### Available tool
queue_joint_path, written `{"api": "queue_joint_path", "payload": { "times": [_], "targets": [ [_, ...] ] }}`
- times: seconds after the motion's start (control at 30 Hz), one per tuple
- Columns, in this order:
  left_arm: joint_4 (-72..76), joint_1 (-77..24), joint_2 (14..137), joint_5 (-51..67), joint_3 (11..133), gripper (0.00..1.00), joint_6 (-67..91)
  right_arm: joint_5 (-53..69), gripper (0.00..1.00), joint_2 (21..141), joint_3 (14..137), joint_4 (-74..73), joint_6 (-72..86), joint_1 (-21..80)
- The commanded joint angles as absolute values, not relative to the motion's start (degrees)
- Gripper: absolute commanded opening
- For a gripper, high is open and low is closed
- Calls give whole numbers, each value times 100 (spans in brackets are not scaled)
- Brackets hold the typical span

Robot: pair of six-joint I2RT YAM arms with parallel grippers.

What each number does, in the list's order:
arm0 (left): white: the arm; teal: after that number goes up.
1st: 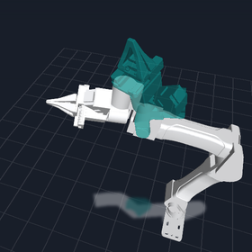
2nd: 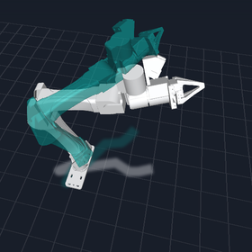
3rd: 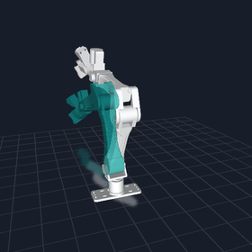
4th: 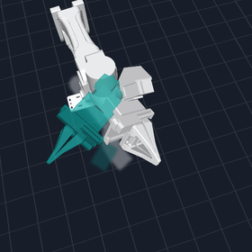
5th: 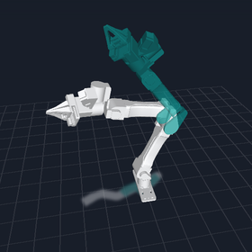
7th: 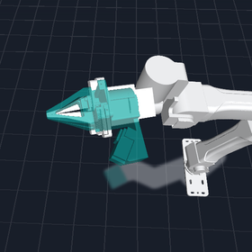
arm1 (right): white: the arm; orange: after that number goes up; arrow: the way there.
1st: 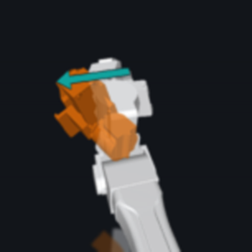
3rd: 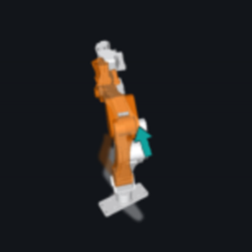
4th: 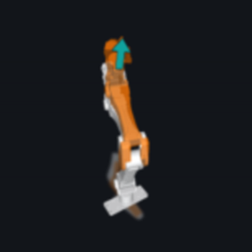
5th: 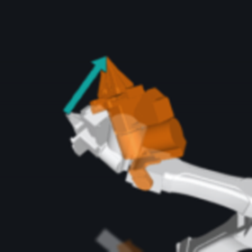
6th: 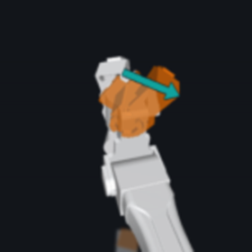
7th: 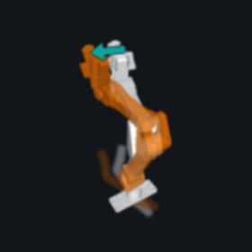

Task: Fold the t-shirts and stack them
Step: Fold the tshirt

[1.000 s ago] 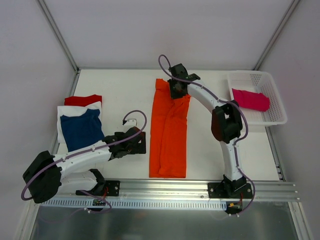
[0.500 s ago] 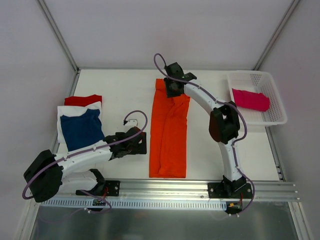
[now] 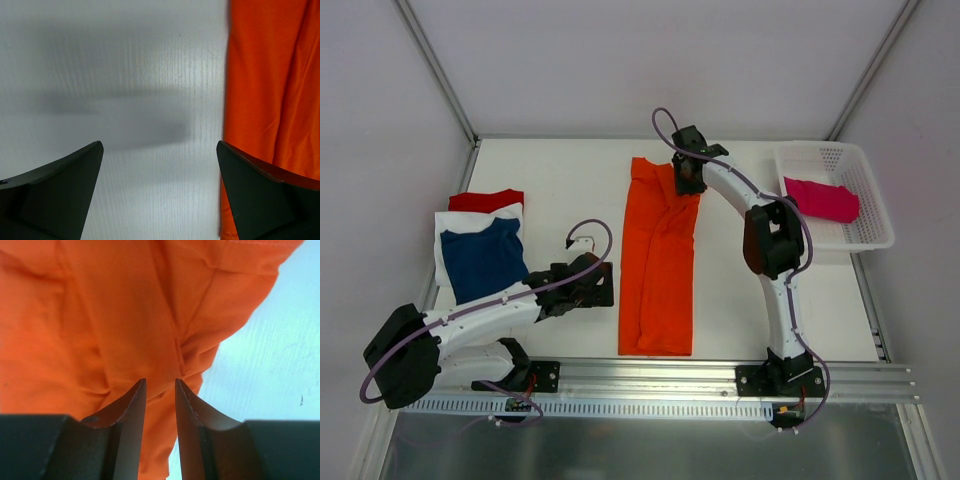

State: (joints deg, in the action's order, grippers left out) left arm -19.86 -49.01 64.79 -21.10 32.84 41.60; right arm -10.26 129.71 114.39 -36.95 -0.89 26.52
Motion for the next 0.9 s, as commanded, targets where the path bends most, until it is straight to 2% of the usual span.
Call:
{"api": "queue_joint_path", "payload": {
  "times": [0.0,0.67,0.87],
  "targets": [
    [-1916,-4843,6319,-2180,3217,99,4228,-1204,33,12990,11400,-3823,-18,2602],
    [-1890,-4843,6319,-2153,3164,99,4236,-1125,32,13210,11399,-3823,-44,2522],
    [-1890,-4843,6337,-2171,3173,99,4245,-985,4,13236,11470,-3797,-70,2522]
  ]
}}
